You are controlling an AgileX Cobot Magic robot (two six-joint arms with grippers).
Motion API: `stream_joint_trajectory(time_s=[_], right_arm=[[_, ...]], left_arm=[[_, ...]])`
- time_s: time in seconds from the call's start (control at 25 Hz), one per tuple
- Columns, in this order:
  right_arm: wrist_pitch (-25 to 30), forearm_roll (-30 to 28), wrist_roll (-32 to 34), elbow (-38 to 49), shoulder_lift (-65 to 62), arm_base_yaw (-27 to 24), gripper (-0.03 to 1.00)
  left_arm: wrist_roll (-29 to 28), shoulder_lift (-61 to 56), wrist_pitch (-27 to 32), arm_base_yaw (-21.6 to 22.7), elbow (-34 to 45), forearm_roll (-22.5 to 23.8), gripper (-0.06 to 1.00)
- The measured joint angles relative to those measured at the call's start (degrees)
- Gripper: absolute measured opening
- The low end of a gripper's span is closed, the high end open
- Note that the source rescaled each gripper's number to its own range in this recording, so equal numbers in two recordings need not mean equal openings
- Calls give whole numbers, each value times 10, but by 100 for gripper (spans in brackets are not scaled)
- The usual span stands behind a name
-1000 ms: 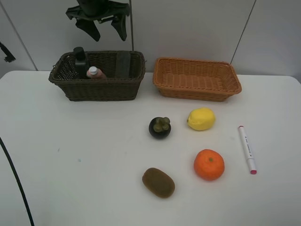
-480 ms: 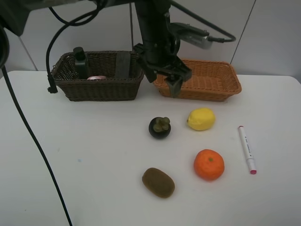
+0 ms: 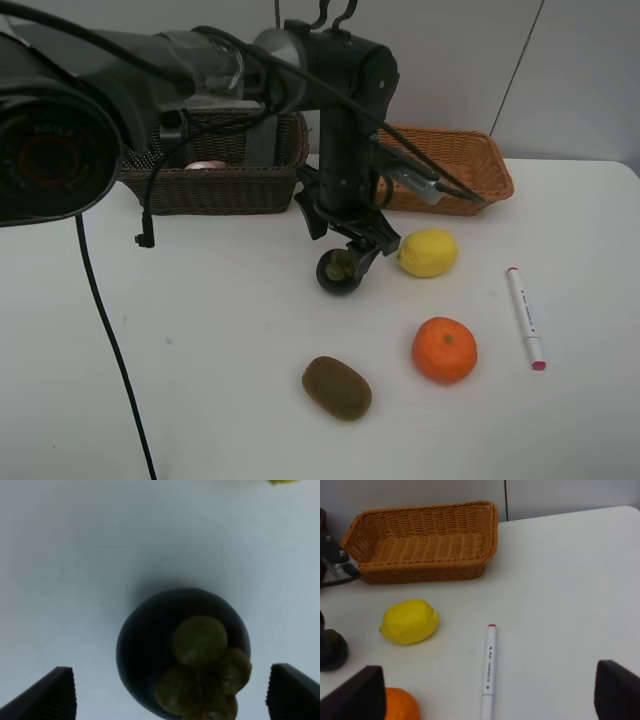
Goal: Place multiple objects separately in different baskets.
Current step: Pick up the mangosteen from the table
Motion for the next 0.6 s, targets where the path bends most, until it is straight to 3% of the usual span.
stream_joint_trajectory(time_s=[0.6], right_arm=[[-1,0,0,0,0,0,98]], left_arm=[[-2,52,-8,-4,0,-7,100]])
